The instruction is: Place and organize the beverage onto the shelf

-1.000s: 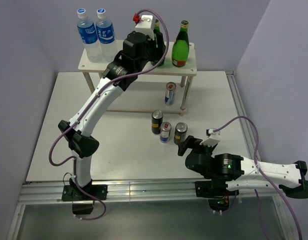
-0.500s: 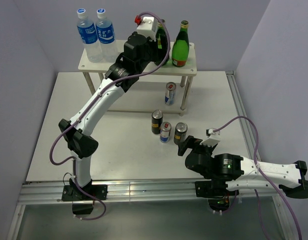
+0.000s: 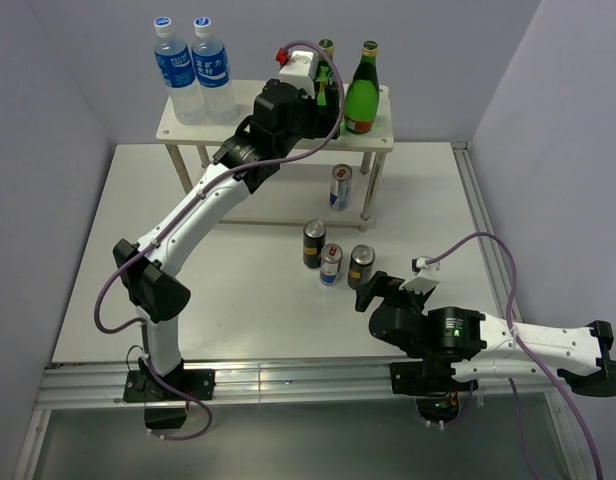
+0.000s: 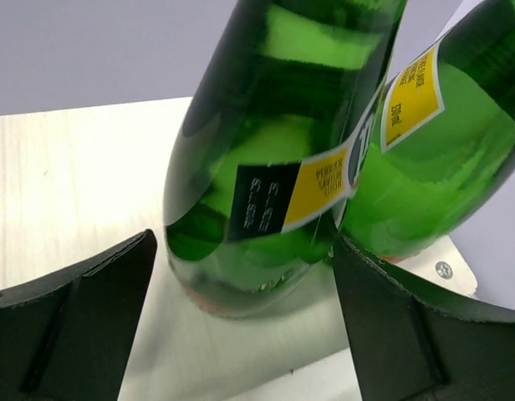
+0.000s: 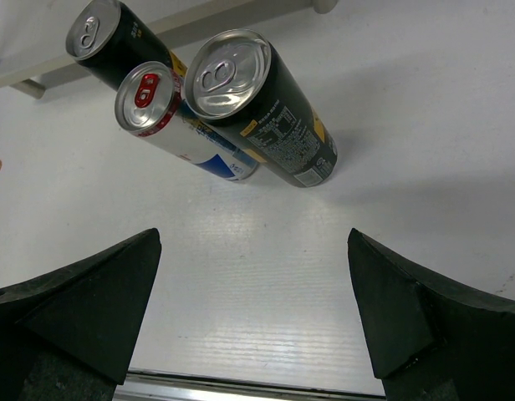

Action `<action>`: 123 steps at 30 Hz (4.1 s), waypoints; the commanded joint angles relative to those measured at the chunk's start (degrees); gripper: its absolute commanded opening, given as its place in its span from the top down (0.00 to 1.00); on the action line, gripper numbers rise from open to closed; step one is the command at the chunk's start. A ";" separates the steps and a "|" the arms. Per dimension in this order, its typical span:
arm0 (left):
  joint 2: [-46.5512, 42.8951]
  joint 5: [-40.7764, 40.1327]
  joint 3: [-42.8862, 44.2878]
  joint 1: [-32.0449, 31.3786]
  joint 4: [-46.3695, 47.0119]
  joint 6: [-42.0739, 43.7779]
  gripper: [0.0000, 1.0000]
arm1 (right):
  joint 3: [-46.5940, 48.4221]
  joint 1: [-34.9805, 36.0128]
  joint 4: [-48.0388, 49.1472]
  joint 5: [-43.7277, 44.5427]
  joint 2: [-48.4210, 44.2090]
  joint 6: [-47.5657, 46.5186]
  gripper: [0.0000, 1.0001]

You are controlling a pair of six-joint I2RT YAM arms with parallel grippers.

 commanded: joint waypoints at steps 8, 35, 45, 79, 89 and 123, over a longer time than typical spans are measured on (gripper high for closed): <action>-16.40 -3.58 -14.50 -2.24 3.27 -1.60 0.01 | -0.22 0.38 1.04 3.14 1.02 0.41 0.00; -75.82 -16.77 -62.32 -8.40 -25.82 -12.95 0.01 | 1.79 -19.22 27.15 -7.50 28.79 -13.68 0.00; -80.04 -18.26 -67.78 -8.40 -24.86 -14.01 0.01 | 5.83 -22.29 27.06 3.93 41.18 -6.55 0.02; -83.92 -19.58 -71.74 -8.40 -20.37 -13.12 0.01 | 45.04 -2.70 6.09 15.99 49.62 -7.61 1.00; -85.85 -21.07 -71.91 -8.31 -20.11 -13.74 0.01 | 57.24 -14.02 41.47 -8.89 66.75 -41.17 1.00; -87.61 -18.26 -72.88 -8.31 -18.79 -12.16 0.01 | 94.97 -25.46 44.54 -24.90 101.75 -42.14 1.00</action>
